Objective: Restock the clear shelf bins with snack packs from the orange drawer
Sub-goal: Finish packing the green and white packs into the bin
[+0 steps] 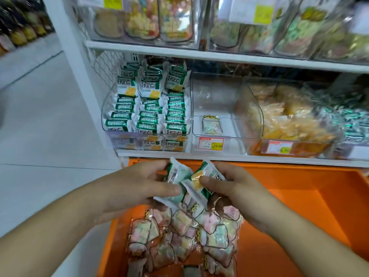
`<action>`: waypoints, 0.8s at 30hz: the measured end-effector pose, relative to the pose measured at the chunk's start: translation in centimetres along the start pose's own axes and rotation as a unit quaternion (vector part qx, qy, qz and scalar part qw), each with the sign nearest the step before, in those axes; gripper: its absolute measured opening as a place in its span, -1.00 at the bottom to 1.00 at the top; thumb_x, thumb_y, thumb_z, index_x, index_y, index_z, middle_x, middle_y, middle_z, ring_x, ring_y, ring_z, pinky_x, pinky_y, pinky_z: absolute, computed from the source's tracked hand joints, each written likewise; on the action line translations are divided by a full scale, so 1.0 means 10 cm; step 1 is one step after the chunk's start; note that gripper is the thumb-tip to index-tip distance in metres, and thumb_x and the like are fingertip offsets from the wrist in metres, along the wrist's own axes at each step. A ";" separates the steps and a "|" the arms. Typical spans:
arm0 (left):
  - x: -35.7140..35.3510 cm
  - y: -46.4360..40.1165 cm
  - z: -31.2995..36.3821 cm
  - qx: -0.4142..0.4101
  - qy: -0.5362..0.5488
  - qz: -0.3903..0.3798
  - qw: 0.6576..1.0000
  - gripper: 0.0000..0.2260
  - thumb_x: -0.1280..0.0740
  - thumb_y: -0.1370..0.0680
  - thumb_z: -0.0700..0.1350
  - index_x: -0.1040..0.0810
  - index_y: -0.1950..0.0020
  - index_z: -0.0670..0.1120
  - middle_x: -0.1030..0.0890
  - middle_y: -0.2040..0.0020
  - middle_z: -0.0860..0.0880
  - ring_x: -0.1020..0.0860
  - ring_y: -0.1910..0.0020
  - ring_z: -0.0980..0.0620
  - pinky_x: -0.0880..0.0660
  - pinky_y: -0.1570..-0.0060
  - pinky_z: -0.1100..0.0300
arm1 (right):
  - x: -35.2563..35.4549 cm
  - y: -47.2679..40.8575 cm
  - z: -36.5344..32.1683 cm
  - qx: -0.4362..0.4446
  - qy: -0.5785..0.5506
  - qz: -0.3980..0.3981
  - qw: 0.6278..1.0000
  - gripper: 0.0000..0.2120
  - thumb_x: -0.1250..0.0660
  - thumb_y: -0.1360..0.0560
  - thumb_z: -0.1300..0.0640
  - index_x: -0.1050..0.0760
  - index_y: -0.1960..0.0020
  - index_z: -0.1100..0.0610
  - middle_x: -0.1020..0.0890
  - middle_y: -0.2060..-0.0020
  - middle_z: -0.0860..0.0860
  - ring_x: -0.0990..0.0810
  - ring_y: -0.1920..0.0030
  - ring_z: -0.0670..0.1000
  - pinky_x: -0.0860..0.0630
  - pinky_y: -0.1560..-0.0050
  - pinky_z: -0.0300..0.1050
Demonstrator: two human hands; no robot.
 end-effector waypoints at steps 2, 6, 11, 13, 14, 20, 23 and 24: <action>-0.01 0.09 0.16 -0.027 0.002 -0.002 1.000 -0.65 -0.56 -0.51 0.00 -0.67 -0.28 0.18 -0.72 -0.14 0.02 -0.64 -0.06 0.00 -0.54 0.05 0.03 | -0.01 0.04 -0.09 0.008 -0.007 0.005 1.000 -0.86 -0.43 -0.62 0.13 -0.64 -0.15 0.14 -0.73 0.10 0.11 -0.63 0.24 0.22 -0.48 0.30 0.03; 0.03 0.12 0.32 -0.062 -0.068 0.031 0.995 -0.65 -0.44 -0.54 0.15 -0.58 -0.30 0.42 -0.68 -0.17 0.21 -0.64 -0.08 0.12 -0.55 -0.06 0.11 | 0.04 0.04 -0.25 0.033 -0.012 0.031 0.999 -0.82 -0.43 -0.62 0.14 -0.66 -0.21 0.08 -0.74 -0.04 0.10 -0.71 0.07 0.21 -0.62 0.22 0.06; 0.23 0.19 0.49 -0.104 -0.280 0.128 0.946 -0.35 -0.57 -0.47 0.14 -0.32 -0.36 0.63 -0.48 -0.15 0.43 -0.55 -0.06 0.44 -0.52 0.10 0.49 | 0.25 -0.06 -0.33 0.030 -0.049 0.101 0.993 -0.63 -0.53 -0.50 0.21 -0.49 -0.25 0.18 -0.76 0.02 0.15 -0.76 0.08 0.27 -0.72 0.07 0.29; 0.73 -0.42 -0.51 -0.108 -0.366 0.176 0.907 -0.32 -0.66 -0.33 0.18 -0.43 -0.33 0.51 -0.52 -0.13 0.43 -0.57 -0.03 0.37 -0.55 0.15 0.40 | 0.33 -0.11 -0.33 0.027 -0.046 0.118 0.992 -0.52 -0.58 -0.42 0.16 -0.44 -0.23 0.20 -0.76 0.04 0.18 -0.74 0.13 0.33 -0.70 0.11 0.34; 0.89 -1.11 -1.26 -0.097 -0.430 0.176 0.880 -0.41 -0.66 -0.21 0.33 -0.54 -0.19 0.47 -0.61 -0.07 0.38 -0.62 0.06 0.23 -0.63 0.15 0.17 | 0.36 -0.13 -0.33 0.027 -0.028 0.122 0.992 -0.48 -0.60 -0.38 0.10 -0.44 -0.21 0.19 -0.76 0.05 0.18 -0.71 0.16 0.38 -0.69 0.12 0.36; 0.41 -0.29 0.14 -0.165 -0.407 0.186 0.879 -0.41 -0.70 -0.25 0.11 -0.48 -0.15 0.34 -0.50 -0.13 0.43 -0.46 -0.15 0.40 -0.43 -0.08 0.37 | 0.36 -0.21 -0.39 0.065 0.039 0.096 0.992 -0.69 -0.59 -0.44 0.09 -0.55 -0.10 0.10 -0.32 0.39 0.05 -0.28 0.35 0.19 -0.33 0.32 0.05; 0.18 -0.11 0.56 -0.150 -0.384 0.203 0.888 -0.50 -0.66 -0.34 0.13 -0.44 -0.11 0.33 -0.50 -0.08 0.39 -0.43 -0.13 0.45 -0.43 0.09 0.42 | 0.34 -0.23 -0.43 0.074 0.033 0.095 0.992 -0.77 -0.54 -0.52 0.11 -0.59 -0.12 -0.02 -0.15 0.23 0.12 -0.19 0.24 0.26 -0.31 0.30 0.01; 0.18 -0.08 0.53 -0.142 -0.383 0.200 0.890 -0.51 -0.65 -0.35 0.13 -0.43 -0.11 0.31 -0.53 -0.06 0.36 -0.48 -0.09 0.43 -0.49 0.10 0.38 | 0.33 -0.23 -0.43 0.074 0.028 0.091 0.993 -0.78 -0.53 -0.53 0.12 -0.60 -0.12 -0.06 -0.17 0.24 0.13 -0.21 0.25 0.25 -0.33 0.29 0.00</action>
Point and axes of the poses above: each hand's wrist, its own y-axis away from the middle knuckle, its own x-axis out of the back of the hand, z = x × y, the point moved 6 cm from there along -y, towards the middle knuckle
